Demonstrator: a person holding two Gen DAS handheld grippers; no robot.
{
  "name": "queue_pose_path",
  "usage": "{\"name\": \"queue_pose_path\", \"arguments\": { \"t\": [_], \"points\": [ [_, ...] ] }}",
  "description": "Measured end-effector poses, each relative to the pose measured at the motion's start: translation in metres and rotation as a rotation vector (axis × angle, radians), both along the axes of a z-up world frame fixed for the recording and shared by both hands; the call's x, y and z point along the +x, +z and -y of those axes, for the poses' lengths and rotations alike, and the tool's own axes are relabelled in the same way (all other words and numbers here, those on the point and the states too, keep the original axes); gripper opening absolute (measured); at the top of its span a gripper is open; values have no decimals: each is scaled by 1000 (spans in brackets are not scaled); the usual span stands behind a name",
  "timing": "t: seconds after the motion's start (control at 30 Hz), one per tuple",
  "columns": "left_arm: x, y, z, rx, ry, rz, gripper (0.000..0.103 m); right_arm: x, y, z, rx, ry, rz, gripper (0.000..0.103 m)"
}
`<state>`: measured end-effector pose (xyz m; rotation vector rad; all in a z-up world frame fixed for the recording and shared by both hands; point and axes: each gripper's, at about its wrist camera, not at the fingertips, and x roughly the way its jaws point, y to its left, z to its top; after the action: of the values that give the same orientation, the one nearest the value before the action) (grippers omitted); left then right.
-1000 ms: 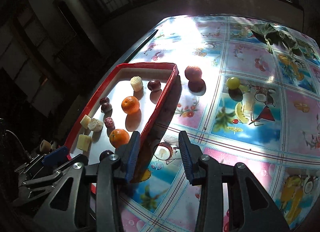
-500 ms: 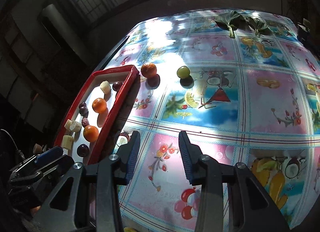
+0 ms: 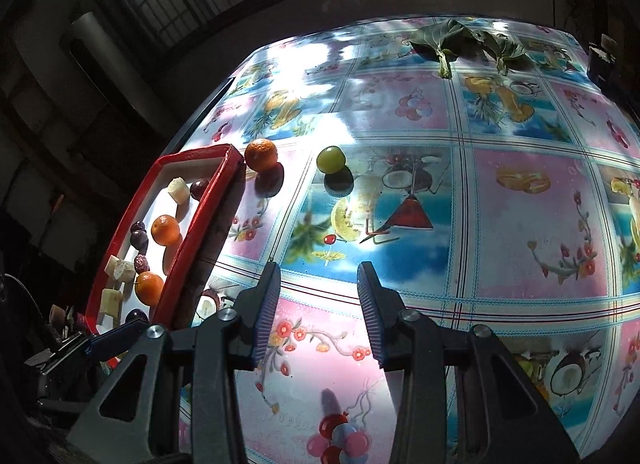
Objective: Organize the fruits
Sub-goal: 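Move both tools away from the tray toward the remaining fruit, then grasp a mandarin with the left tool while the right tool grasps a green grape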
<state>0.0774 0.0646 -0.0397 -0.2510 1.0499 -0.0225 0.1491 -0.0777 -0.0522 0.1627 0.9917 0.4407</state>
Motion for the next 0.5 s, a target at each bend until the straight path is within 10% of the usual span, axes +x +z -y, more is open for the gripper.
{"name": "queue_pose_path", "arguments": {
  "t": [0.5],
  "points": [
    [94, -27, -2, 51, 80, -83, 70, 100, -25, -51, -148, 59, -4, 37]
  ]
}}
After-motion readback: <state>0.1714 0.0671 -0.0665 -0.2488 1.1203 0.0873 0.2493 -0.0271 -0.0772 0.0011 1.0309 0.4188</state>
